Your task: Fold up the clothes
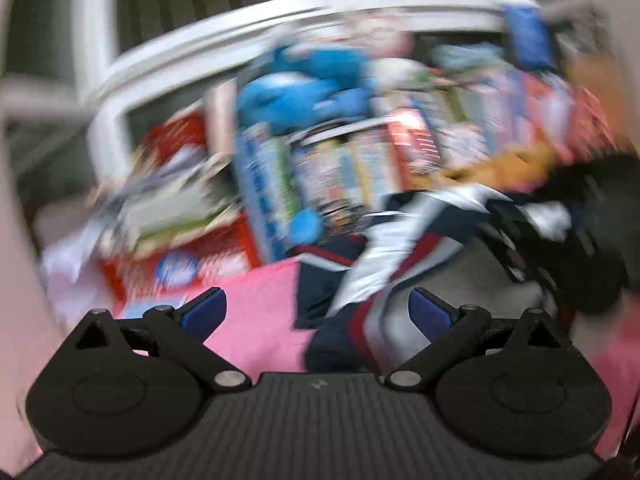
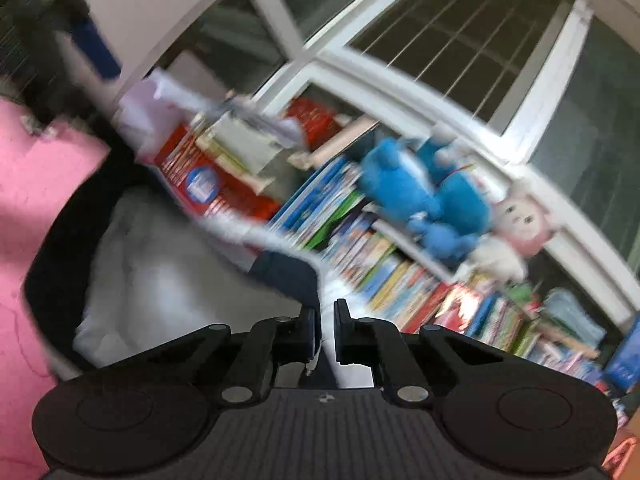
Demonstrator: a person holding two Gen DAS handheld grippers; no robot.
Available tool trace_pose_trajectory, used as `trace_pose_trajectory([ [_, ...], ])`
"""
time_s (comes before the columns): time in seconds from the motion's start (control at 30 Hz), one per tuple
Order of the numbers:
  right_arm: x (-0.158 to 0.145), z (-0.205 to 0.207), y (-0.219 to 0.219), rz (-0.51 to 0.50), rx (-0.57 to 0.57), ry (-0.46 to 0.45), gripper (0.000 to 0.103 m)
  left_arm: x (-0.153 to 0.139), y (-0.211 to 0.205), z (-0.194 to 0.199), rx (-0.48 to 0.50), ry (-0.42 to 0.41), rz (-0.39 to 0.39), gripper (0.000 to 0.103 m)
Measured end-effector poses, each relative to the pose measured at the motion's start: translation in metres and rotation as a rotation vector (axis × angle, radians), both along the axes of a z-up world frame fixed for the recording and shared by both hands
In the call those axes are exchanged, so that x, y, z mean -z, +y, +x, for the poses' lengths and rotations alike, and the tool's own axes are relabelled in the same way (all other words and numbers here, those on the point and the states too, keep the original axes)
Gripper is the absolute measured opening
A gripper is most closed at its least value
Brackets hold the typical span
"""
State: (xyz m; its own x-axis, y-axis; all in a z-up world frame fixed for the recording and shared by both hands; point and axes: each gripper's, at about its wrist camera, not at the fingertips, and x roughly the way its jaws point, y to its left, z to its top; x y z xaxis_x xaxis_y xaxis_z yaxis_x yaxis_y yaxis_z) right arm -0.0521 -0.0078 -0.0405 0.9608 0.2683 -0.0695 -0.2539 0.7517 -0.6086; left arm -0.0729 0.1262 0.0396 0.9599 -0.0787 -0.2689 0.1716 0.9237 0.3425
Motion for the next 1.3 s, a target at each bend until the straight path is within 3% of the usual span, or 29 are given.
trace_pose_trajectory([
  [0.1,-0.006,-0.005,-0.006,0.016,-0.007,-0.001,0.01,0.01,-0.04,-0.003,0.081,-0.041,0.153,0.103],
  [0.2,-0.012,-0.01,-0.012,0.032,-0.014,-0.002,0.01,0.022,-0.062,0.028,0.064,0.001,0.194,0.103],
  [0.23,-0.014,-0.012,-0.014,0.037,-0.016,-0.002,0.01,0.025,-0.065,0.039,0.002,-0.026,0.219,0.103],
  [0.3,-0.019,-0.015,-0.018,0.048,-0.021,-0.003,0.01,0.03,-0.073,0.06,-0.126,-0.082,0.268,0.085],
  [0.33,-0.017,-0.016,-0.02,0.046,-0.02,-0.002,0.011,0.026,-0.069,0.067,-0.166,-0.091,0.242,0.078],
  [0.37,-0.01,-0.016,-0.02,0.031,-0.012,0.003,0.011,0.021,-0.066,0.073,-0.206,-0.098,0.214,0.06],
  [0.4,-0.002,-0.014,-0.02,0.021,-0.009,0.017,0.013,0.012,-0.058,0.077,-0.223,-0.078,0.138,0.046],
  [0.5,0.015,-0.014,-0.009,-0.009,-0.008,0.011,0.03,-0.011,-0.035,0.073,-0.218,-0.02,-0.078,0.029],
  [0.57,0.024,-0.016,0.004,-0.033,0.01,-0.073,0.05,-0.02,-0.033,0.063,-0.227,-0.048,-0.087,0.029],
  [0.63,0.024,-0.014,0.006,-0.005,0.053,-0.156,0.051,-0.026,-0.031,0.047,-0.237,-0.083,-0.076,0.031],
  [0.67,0.022,-0.013,0.001,0.01,0.075,-0.173,0.051,-0.03,-0.028,0.044,-0.247,-0.083,-0.079,0.041],
  [0.7,0.02,-0.013,-0.008,0.021,0.094,-0.176,0.051,-0.033,-0.024,0.04,-0.256,-0.083,-0.082,0.053],
  [0.77,0.015,-0.013,-0.026,0.043,0.132,-0.182,0.051,-0.034,-0.016,0.038,-0.268,-0.072,-0.091,0.063],
  [0.87,0.011,-0.028,-0.061,0.026,0.167,-0.189,0.053,-0.029,-0.016,0.032,-0.251,-0.052,-0.091,0.07],
  [1.0,0.001,-0.047,-0.111,0.047,0.24,-0.127,0.062,-0.024,-0.03,0.022,-0.231,-0.076,-0.067,0.077],
  [1.13,-0.018,-0.061,-0.152,0.153,0.292,-0.04,0.071,-0.032,-0.039,0.013,-0.211,-0.097,-0.089,0.079],
  [1.2,-0.029,-0.068,-0.168,0.255,0.286,0.033,0.072,-0.037,-0.041,0.006,-0.214,-0.106,-0.107,0.079],
  [1.23,-0.033,-0.071,-0.174,0.324,0.26,0.084,0.072,-0.031,-0.046,0.003,-0.208,-0.108,-0.076,0.079],
  [1.3,-0.034,-0.075,-0.178,0.437,0.189,0.173,0.062,-0.02,-0.057,-0.004,-0.196,-0.11,-0.011,0.079],
])
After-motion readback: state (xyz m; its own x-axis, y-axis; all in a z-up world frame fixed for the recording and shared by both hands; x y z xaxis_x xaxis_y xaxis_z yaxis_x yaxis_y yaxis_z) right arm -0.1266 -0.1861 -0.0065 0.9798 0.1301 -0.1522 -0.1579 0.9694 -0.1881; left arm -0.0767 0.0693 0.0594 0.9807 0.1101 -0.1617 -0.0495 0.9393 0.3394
